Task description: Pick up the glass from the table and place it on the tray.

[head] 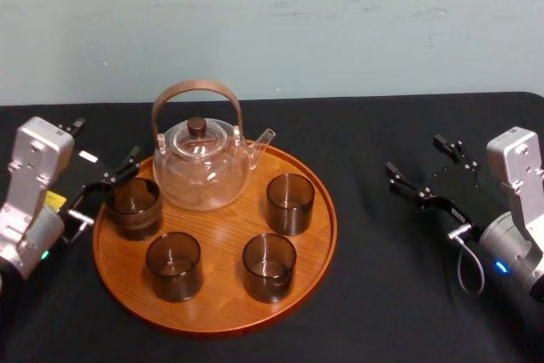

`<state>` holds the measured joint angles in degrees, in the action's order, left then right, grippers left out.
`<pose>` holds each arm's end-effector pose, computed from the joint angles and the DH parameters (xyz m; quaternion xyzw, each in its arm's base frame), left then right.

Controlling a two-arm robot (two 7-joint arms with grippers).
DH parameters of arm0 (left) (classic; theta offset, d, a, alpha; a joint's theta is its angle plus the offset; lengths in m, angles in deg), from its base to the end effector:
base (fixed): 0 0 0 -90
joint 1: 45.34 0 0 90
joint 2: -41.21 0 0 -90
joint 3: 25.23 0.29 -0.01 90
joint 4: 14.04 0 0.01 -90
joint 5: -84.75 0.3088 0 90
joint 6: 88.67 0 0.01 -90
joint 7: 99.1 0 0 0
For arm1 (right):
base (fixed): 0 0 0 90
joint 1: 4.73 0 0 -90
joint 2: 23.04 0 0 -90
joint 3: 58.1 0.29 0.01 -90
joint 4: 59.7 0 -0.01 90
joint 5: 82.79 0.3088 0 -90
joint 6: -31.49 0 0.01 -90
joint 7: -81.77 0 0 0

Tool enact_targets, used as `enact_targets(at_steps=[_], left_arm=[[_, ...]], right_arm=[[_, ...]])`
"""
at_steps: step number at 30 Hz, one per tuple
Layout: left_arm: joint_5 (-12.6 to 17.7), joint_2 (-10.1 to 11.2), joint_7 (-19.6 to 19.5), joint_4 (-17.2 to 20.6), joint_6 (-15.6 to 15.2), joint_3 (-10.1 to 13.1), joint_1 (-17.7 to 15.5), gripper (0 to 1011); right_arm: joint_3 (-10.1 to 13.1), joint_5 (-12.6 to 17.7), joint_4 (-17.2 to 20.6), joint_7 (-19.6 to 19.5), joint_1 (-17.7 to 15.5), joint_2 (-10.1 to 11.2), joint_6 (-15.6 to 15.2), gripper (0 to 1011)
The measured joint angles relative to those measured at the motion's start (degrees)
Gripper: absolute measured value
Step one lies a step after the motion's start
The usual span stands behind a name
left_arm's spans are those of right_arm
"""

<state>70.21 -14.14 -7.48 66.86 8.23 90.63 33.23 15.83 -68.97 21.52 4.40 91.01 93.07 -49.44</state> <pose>0.3581 0.0827 -0.3023 0.1416 -0.1325 0.5799 0.7912 0.3446 -0.0726 -0.3180 -0.0830 -0.0774 -0.5326 0.8387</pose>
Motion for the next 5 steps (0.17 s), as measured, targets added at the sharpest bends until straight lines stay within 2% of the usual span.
enact_targets(at_steps=[5], left_arm=[[0.0, 0.0, 0.0, 0.0, 0.0, 0.0, 0.0, 1001]], right_arm=[[0.0, 0.0, 0.0, 0.0, 0.0, 0.0, 0.0, 1002]])
